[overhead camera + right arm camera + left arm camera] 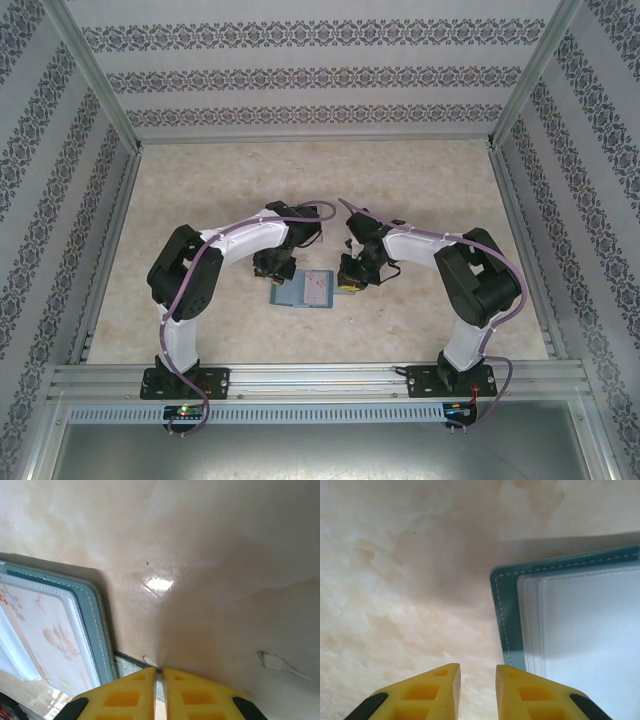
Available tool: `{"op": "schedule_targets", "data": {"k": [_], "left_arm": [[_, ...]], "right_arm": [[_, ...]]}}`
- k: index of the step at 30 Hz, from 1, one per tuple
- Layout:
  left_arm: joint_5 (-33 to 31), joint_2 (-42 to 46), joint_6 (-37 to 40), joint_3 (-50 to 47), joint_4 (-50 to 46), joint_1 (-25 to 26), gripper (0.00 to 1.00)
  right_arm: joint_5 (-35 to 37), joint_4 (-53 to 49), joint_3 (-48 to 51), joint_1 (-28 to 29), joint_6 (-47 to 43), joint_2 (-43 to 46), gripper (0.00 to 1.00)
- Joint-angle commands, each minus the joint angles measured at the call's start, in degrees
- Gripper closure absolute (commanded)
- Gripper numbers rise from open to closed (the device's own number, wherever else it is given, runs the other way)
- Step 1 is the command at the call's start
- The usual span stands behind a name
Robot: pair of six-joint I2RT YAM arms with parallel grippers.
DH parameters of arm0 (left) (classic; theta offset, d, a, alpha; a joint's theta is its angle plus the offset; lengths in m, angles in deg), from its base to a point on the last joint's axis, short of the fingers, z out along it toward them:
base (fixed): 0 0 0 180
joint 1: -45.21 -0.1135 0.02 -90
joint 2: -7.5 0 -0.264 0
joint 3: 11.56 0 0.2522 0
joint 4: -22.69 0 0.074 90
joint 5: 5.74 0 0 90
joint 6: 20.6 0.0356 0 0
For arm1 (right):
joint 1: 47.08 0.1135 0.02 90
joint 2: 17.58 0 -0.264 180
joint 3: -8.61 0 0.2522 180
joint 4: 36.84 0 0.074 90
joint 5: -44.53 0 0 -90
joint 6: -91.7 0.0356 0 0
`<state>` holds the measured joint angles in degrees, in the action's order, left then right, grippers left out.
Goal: Take the credit cards out of the card holder
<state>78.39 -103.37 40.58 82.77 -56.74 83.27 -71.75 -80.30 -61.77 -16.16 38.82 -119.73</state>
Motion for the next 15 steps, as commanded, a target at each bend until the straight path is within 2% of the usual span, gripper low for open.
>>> {"op": "schedule_targets", "data": {"k": [1, 5, 8, 15], "left_arm": [[-1.17, 2.69, 0.78, 1.21, -3.43, -0.97, 0.76], [1.68, 4.92, 0.80, 1.76, -2.04, -1.93, 0.76], [6.19, 6.28, 0.39, 1.95, 0.41, -2.29, 0.77], [25.23, 6.96, -3.64, -1.65, 14.20, -2.33, 0.76]], "right_arm": [[2.99, -2.43, 1.52, 0.02, -0.63, -0.59, 0.85], [2.95, -2.48, 1.47, 0.02, -0.54, -0.55, 0.85], [2.94, -2.48, 1.43, 0.08, -0.53, -0.60, 0.85], [2.91, -2.48, 1.23, 0.26, -0.43, -0.68, 0.85]]}}
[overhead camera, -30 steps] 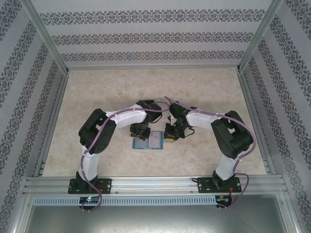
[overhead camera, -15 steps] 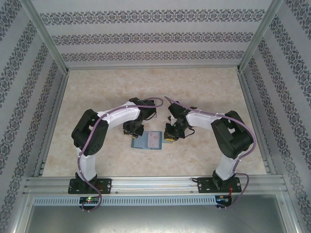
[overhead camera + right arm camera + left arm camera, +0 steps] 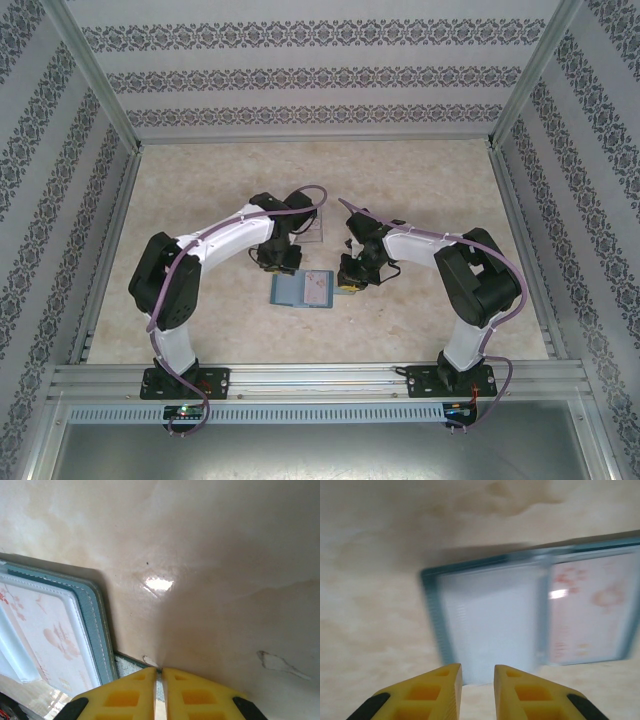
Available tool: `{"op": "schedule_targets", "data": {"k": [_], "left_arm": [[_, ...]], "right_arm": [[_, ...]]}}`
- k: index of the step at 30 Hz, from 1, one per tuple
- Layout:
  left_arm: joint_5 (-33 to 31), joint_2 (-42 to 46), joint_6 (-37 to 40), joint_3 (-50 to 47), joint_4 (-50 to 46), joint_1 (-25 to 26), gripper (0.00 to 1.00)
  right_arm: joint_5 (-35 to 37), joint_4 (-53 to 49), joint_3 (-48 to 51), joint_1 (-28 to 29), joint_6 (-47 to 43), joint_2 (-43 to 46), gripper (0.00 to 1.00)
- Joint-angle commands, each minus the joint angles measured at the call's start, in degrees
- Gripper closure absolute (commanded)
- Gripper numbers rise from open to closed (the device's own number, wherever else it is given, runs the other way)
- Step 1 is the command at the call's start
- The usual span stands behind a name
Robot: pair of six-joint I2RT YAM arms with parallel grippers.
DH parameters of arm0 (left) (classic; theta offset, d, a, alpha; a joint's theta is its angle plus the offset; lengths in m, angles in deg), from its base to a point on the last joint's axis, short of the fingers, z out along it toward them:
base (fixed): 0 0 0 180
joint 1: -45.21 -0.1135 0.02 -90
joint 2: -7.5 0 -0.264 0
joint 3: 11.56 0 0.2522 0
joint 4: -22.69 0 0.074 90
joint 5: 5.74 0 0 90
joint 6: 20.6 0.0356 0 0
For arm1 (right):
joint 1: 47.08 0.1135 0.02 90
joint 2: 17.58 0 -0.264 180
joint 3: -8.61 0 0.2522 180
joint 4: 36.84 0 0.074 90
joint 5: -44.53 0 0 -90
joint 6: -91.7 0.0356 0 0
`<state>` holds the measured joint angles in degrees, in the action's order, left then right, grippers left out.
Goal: Take the credit cards out of the card holder
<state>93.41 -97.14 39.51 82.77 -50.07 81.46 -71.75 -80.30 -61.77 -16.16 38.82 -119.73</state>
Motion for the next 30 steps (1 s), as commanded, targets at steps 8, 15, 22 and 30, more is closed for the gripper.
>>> {"op": "schedule_targets", "data": {"k": [8, 15, 22, 30], "left_arm": [[19.75, -1.12, -7.13, -7.06, 18.03, -0.95, 0.76], [24.56, -2.29, -8.48, -11.97, 24.39, -2.36, 0.74], [26.80, -3.28, -10.12, -15.29, 28.94, -3.77, 0.75], [25.41, -2.97, -9.28, -15.75, 27.32, -4.56, 0.75]], "right_arm": [[2.96, -2.51, 1.25, 0.44, -0.39, -0.60, 0.85], [2.80, -2.74, 1.16, 0.46, -0.54, -0.76, 0.85], [2.81, -2.98, 0.84, 0.50, -0.56, -0.86, 0.85], [2.82, -3.27, 0.75, 0.55, -0.65, -1.12, 0.85]]}}
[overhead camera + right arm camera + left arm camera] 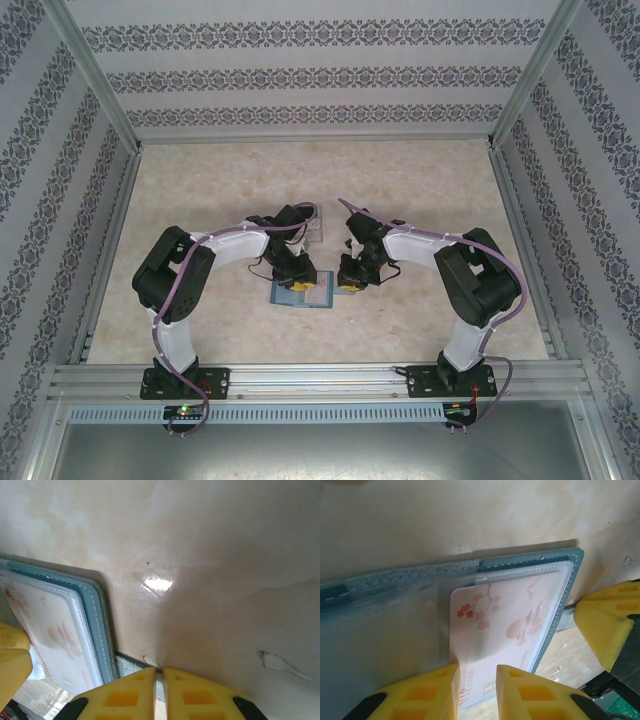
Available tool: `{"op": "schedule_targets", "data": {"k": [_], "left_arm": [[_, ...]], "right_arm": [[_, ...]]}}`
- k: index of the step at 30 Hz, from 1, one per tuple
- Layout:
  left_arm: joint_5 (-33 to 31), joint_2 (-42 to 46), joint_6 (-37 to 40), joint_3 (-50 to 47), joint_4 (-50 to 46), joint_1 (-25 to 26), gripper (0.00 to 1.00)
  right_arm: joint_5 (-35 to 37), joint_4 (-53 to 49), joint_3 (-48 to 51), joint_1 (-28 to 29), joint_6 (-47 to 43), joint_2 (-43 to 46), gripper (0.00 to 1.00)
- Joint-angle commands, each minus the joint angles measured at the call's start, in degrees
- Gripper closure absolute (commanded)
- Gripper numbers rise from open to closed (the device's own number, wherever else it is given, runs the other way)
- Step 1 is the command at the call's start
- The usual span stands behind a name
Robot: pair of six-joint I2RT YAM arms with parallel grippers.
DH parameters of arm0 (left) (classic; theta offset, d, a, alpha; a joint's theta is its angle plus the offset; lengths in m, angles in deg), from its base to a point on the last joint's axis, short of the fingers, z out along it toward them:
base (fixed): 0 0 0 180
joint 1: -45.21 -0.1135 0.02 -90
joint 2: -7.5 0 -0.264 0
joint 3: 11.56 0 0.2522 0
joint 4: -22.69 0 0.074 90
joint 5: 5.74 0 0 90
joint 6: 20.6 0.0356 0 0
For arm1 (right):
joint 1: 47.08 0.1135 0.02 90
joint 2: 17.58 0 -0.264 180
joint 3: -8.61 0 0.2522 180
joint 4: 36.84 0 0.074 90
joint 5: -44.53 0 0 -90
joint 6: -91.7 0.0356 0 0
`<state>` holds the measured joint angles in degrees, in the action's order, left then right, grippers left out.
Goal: Take the credit cards out of the card holder
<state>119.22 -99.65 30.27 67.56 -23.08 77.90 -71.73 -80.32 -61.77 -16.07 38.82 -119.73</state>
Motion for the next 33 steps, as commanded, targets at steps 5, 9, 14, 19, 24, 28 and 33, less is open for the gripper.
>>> {"op": "schedule_targets", "data": {"k": [5, 9, 14, 19, 24, 28, 33], "left_arm": [[-2.30, -0.42, 0.95, -0.32, -1.89, -1.27, 0.75], [-2.53, 0.13, 1.29, -0.22, -2.38, -1.31, 0.75], [-2.51, 1.10, 1.10, -0.02, -2.61, -1.29, 0.75], [-1.38, 1.94, 0.77, -0.23, -1.27, -1.38, 0.74], [-0.83, 2.23, 0.35, -0.39, -0.51, -1.38, 0.74], [-0.99, 2.56, 0.37, -0.50, -0.50, -1.39, 0.74], [-1.64, 3.70, 0.17, -0.61, -0.22, -1.56, 0.74]], "right_arm": [[2.75, -3.24, 0.68, 0.47, -0.61, -1.21, 0.85], [2.71, -3.24, 0.73, 0.55, -0.74, -1.36, 0.85], [2.71, -3.16, 0.78, 0.64, -0.74, -1.52, 0.85], [2.62, -3.03, 0.81, 0.71, -0.74, -1.52, 0.85], [2.63, -3.11, 0.96, 0.72, -0.73, -1.50, 0.85], [2.71, -3.14, 1.16, 0.80, -0.75, -1.30, 0.85], [2.70, -3.07, 1.17, 0.81, -0.69, -1.36, 0.85]]}}
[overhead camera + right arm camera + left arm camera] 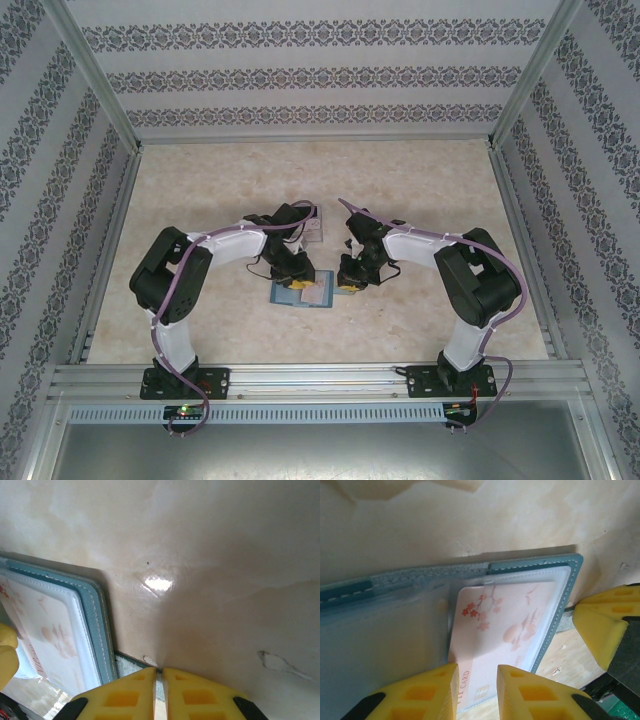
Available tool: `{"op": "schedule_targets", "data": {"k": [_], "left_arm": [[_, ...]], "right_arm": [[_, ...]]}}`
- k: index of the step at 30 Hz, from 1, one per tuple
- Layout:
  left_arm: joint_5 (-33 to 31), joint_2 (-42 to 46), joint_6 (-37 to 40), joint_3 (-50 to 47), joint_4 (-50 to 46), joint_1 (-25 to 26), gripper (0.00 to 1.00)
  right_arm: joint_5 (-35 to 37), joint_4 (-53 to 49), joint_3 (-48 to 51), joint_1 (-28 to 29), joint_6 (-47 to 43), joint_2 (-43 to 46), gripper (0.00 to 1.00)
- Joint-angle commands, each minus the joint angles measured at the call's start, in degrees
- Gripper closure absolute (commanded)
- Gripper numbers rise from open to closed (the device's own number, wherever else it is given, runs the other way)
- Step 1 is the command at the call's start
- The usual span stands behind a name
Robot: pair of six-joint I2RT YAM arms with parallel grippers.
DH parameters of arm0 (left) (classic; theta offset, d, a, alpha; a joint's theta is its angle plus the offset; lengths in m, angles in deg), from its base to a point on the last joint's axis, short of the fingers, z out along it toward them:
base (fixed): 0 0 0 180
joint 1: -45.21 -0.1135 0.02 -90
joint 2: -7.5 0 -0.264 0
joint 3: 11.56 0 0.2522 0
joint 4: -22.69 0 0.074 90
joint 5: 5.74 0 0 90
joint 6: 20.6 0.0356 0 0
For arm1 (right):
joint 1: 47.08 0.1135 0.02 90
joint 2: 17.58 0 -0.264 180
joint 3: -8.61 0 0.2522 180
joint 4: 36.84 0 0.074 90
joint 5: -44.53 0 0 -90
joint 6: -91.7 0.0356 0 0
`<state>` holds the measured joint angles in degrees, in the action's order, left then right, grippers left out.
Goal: Take the credit cards out of the card holder
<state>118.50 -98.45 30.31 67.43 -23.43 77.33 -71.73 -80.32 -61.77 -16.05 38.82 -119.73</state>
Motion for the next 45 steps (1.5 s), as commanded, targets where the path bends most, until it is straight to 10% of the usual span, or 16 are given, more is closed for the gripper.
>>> {"op": "schedule_targets", "data": {"k": [1, 45], "left_arm": [[-0.90, 2.50, 0.10, -0.45, 0.12, -1.07, 0.74], [0.87, -2.37, 0.95, -2.24, 3.01, -1.27, 0.80]], "right_arm": [[2.65, -3.07, 1.19, 0.75, -0.74, -1.34, 0.85], [2.53, -3.83, 0.94, 1.05, -0.81, -1.65, 0.84]]}}
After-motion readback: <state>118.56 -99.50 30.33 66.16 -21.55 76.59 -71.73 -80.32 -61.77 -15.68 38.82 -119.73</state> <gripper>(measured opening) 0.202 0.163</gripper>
